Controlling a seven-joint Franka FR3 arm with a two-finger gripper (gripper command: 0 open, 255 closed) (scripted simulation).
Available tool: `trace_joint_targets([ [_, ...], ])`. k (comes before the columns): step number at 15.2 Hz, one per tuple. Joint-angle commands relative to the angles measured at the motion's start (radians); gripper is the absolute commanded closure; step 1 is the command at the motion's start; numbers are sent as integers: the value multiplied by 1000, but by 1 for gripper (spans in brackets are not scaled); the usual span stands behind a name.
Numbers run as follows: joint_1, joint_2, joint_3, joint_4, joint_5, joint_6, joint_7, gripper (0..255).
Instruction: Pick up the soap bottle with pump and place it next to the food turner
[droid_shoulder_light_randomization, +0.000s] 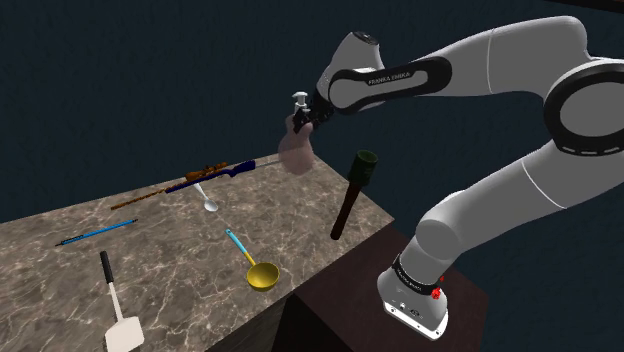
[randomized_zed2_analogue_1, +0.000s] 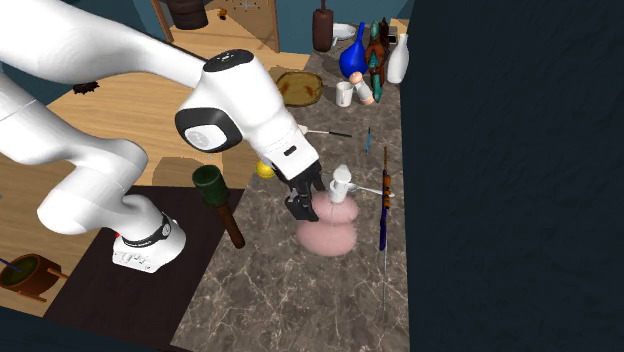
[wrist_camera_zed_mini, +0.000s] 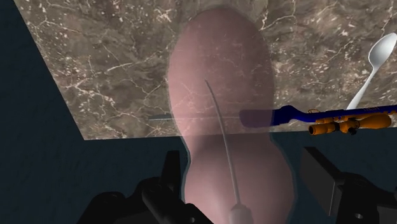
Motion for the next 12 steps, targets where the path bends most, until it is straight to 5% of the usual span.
trace_joint_targets([
  [1, 1, -11, -2, 18, 1, -28, -2, 255],
  [12, 2, -50, -8, 136, 4, -185, -8, 255],
])
